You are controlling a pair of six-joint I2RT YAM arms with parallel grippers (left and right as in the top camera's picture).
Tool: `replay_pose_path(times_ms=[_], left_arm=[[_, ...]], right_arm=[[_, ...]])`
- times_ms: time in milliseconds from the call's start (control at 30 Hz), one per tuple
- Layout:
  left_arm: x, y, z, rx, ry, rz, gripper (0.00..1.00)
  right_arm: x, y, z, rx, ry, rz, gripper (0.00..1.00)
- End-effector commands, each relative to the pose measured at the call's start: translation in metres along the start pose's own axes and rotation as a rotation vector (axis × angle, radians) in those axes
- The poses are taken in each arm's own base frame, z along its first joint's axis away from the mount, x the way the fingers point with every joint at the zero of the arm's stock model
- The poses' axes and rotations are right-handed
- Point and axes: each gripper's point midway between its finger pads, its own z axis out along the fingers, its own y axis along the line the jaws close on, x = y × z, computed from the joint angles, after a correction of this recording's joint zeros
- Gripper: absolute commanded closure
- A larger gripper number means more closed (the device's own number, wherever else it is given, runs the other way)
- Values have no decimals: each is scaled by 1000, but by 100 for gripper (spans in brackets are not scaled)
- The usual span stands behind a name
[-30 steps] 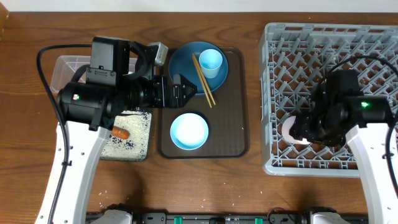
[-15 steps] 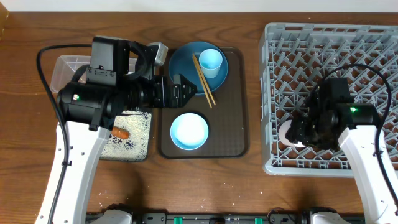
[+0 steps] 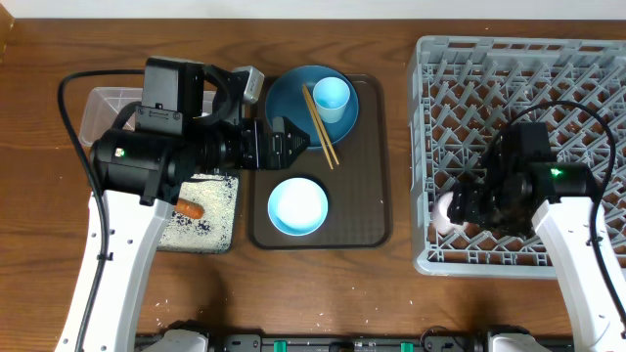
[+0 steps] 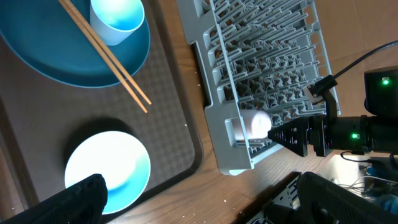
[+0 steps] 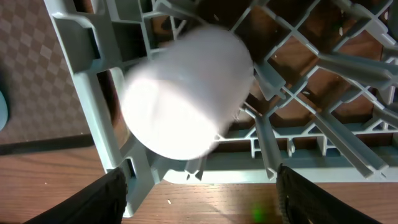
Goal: Sort waste into correct bins and load items into the dishwasher rack
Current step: 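Lower the pink cup upside down into the rack with the right gripper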
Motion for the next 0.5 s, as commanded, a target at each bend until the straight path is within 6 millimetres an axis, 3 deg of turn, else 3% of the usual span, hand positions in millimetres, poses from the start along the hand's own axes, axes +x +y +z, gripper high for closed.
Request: replay_pose_path(times_ms=[0,100,467], left_arm=[[0,5,0,-16,0,-3,0],[0,5,0,-16,0,-2,0],[0,5,0,-16,0,-3,0]], right_arm=[[3,2,1,7,9,-12,18],[2,1,1,8,9,-28,1],[-11,-13,-8,2,-33,-18,1]])
